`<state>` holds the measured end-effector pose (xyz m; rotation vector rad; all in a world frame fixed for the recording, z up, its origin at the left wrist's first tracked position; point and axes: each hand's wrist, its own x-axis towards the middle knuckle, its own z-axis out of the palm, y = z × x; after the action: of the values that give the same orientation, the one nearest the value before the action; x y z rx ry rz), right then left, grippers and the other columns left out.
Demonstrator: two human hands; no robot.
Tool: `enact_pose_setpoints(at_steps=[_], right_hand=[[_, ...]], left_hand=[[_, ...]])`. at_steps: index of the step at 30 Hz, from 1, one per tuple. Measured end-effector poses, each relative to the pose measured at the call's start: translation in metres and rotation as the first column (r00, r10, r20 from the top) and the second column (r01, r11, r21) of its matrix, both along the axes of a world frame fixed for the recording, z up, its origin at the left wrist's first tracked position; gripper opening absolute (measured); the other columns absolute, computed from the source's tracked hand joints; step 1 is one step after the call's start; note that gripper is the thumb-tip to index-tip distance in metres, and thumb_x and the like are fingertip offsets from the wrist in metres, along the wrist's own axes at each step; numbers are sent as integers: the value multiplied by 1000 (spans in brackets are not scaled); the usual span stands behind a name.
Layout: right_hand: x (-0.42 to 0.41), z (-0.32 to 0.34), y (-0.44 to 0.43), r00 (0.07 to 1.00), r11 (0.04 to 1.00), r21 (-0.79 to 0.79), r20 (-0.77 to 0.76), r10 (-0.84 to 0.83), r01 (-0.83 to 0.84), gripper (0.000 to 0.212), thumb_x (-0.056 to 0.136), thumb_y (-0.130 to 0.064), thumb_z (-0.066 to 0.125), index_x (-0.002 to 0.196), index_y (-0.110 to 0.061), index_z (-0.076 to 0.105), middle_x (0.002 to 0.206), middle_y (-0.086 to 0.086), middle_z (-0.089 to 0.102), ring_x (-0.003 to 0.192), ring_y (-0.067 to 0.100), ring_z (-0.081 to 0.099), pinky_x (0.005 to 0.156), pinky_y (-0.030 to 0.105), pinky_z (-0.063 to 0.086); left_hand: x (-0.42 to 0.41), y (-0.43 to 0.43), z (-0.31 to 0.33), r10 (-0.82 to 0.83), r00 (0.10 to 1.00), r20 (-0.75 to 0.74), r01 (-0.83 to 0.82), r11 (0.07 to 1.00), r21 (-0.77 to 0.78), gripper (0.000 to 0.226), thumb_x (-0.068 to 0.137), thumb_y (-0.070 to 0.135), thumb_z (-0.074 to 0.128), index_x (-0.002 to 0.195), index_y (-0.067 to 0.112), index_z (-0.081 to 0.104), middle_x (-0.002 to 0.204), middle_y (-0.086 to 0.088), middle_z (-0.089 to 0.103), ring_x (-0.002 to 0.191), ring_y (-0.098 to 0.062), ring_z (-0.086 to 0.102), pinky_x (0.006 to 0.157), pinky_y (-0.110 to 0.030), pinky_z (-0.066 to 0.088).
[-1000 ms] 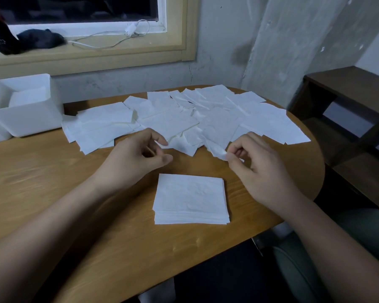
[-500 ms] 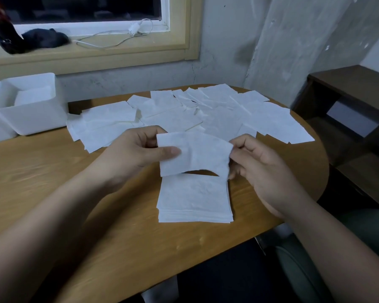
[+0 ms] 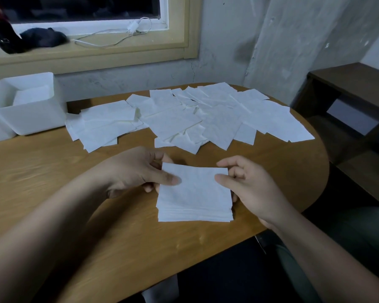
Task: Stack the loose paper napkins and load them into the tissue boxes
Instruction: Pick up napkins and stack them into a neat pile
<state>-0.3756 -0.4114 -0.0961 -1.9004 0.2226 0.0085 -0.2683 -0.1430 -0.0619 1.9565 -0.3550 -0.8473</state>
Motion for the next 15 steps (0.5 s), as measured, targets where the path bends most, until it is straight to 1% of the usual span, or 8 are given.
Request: enact_pose_setpoints(at_steps=[2, 4, 5, 6, 9, 12, 15], right_hand=[[1, -4, -1, 1000, 999, -44, 16, -4, 4, 25, 99, -24, 76, 122, -30, 66, 82, 1, 74, 71, 9, 71, 61, 24, 53], [2, -8, -2, 1000, 997, -73, 21, 2, 0, 27, 98, -26, 77, 122, -32, 65, 82, 4, 73, 73, 13, 72, 63, 27, 51], [2, -10, -2, 1000, 996, -94, 25, 4, -2, 28, 97, -27, 78, 122, -32, 65, 81, 3, 73, 72, 12, 72, 65, 26, 50], [3, -13, -3, 999, 993, -116, 33, 3, 1, 30, 97, -28, 79, 122, -32, 64, 80, 2, 72, 71, 10, 71, 66, 26, 50], [3, -17, -3, 998, 983, -183, 66, -3, 15, 34, 94, -29, 82, 122, -32, 64, 77, 2, 68, 67, 9, 68, 68, 25, 50], [2, -18, -3, 997, 956, -294, 81, 2, 22, 40, 91, -31, 85, 124, -32, 64, 78, -3, 70, 70, 9, 70, 72, 22, 52], [2, -14, -5, 998, 946, -323, 68, 2, 20, 43, 90, -31, 86, 126, -33, 64, 79, -5, 71, 74, 5, 69, 73, 17, 50]], left_hand=[[1, 0, -2, -1, 1000, 23, 1, 999, 32, 34, 83, 26, 92, 107, 8, 76, 98, -22, 80, 75, -21, 67, 62, -31, 47], [2, 0, -4, -1, 999, 39, -1, 998, 59, 35, 83, 27, 93, 107, 9, 75, 86, -19, 79, 69, -19, 65, 60, -30, 45], [2, 1, -5, -4, 999, 46, 1, 997, 76, 36, 83, 28, 93, 107, 9, 74, 82, -17, 78, 67, -18, 64, 59, -30, 44], [3, 2, -6, -11, 999, 52, 6, 996, 93, 37, 83, 30, 94, 107, 10, 74, 81, -18, 77, 66, -18, 63, 59, -30, 43], [6, 4, -8, -36, 997, 70, 25, 988, 155, 39, 81, 33, 95, 105, 14, 72, 90, -25, 77, 66, -19, 61, 62, -34, 42], [7, 5, -10, -67, 994, 92, 45, 974, 223, 39, 80, 33, 96, 104, 18, 70, 91, -21, 79, 64, -16, 62, 69, -39, 44], [9, 6, -11, -97, 989, 113, 63, 961, 269, 42, 78, 33, 96, 106, 19, 69, 90, -11, 81, 63, -15, 64, 79, -43, 50]])
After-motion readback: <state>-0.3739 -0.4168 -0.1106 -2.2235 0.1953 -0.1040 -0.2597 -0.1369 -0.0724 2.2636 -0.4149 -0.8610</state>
